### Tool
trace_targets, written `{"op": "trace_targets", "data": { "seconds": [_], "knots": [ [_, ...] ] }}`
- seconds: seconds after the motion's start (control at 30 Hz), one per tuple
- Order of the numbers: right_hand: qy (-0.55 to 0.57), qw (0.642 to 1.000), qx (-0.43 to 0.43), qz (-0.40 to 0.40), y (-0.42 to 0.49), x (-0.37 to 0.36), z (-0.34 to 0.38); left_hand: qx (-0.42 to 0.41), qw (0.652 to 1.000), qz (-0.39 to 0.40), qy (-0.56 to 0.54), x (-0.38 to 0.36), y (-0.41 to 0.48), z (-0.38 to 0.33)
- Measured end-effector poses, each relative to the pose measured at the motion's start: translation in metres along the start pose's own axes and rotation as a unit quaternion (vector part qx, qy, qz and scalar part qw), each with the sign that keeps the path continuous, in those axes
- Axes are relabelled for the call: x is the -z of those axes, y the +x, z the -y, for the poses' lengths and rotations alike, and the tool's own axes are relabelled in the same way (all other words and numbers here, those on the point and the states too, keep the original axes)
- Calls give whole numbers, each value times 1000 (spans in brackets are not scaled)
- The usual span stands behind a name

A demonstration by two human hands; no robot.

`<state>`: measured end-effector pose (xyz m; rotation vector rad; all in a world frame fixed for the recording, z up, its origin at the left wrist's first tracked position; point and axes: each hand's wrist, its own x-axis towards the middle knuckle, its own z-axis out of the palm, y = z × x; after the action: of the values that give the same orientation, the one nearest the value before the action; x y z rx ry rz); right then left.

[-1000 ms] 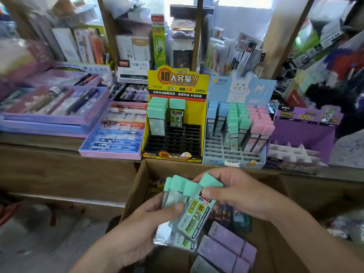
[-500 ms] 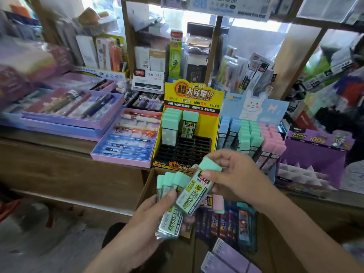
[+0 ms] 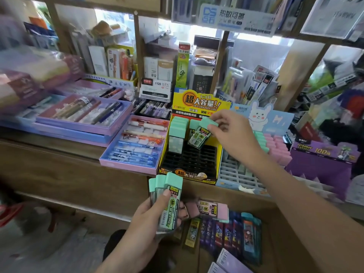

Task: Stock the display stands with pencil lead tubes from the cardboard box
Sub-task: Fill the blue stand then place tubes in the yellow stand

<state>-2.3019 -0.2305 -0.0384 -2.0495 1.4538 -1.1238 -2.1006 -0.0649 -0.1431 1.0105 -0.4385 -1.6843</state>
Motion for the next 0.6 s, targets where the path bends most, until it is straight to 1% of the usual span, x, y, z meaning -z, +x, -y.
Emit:
{"op": "trace_targets", "data": {
  "seconds": [0.17,0.3,0.47,0.6],
  "knots": [
    [-60,998,22,-1,9,-17,-6,-7,1000,5,1,1,1,-1],
    [-52,998,28,2,13,-19,-9,-5,1000,8,4,2,2,-1],
    [-43,999,13,26,16,-18,-12,1,1000,14,-4,3,3,0],
    [-67,997,41,22,14,-21,-10,8,1000,14,-5,5,2,-1]
  ]
}}
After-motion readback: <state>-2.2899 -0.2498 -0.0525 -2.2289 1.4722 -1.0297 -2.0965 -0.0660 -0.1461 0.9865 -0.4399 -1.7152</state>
